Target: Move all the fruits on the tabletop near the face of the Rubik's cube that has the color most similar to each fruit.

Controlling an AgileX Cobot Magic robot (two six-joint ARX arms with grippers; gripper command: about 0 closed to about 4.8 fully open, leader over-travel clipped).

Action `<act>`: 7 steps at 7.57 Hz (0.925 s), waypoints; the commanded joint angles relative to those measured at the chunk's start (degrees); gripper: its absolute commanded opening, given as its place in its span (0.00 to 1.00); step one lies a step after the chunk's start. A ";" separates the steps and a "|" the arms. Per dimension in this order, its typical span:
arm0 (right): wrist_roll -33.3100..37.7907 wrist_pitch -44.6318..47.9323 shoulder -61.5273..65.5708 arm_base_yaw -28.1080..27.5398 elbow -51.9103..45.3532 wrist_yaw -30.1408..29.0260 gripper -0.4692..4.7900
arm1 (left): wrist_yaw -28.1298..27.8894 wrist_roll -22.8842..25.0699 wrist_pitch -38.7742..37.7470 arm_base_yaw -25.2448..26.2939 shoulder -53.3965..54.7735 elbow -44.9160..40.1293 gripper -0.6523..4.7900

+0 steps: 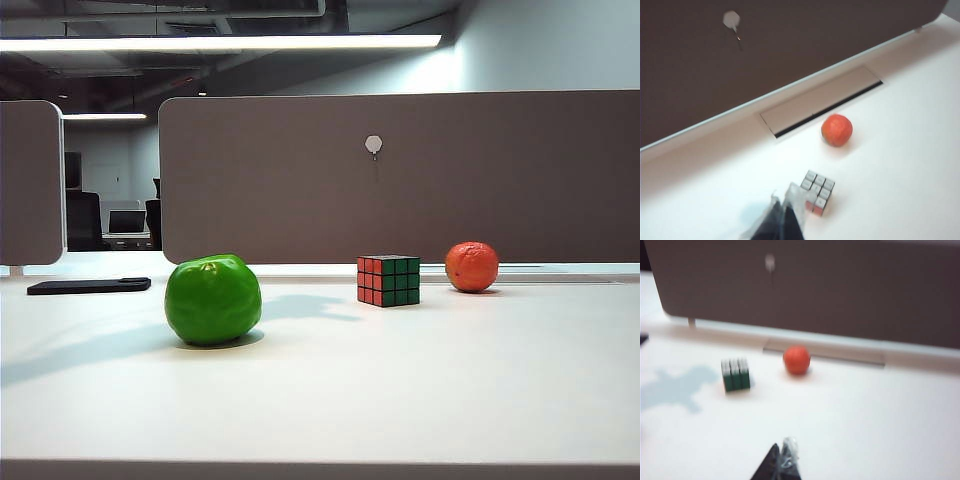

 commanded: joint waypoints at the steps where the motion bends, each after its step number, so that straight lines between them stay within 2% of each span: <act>1: 0.35 3.45 -0.07 0.09 -2.78 -1.40 0.09 | -1.07 0.24 -5.25 0.24 -1.64 -0.17 0.11; 2: 0.50 26.32 -0.09 0.09 -17.03 -1.31 0.09 | -4.87 2.51 -11.74 0.26 -7.54 -0.31 0.11; 4: 4.42 33.40 -0.09 0.04 -20.57 -0.13 0.09 | -5.92 2.67 -15.28 0.26 -10.60 -0.31 0.11; 6: 4.85 33.42 -0.09 0.04 -20.63 2.99 0.09 | -6.29 2.58 -16.65 0.26 -12.11 -0.33 0.11; 7: 6.16 35.65 -0.09 0.04 -21.90 8.87 0.09 | -6.27 1.92 -18.12 0.26 -14.78 -0.33 0.11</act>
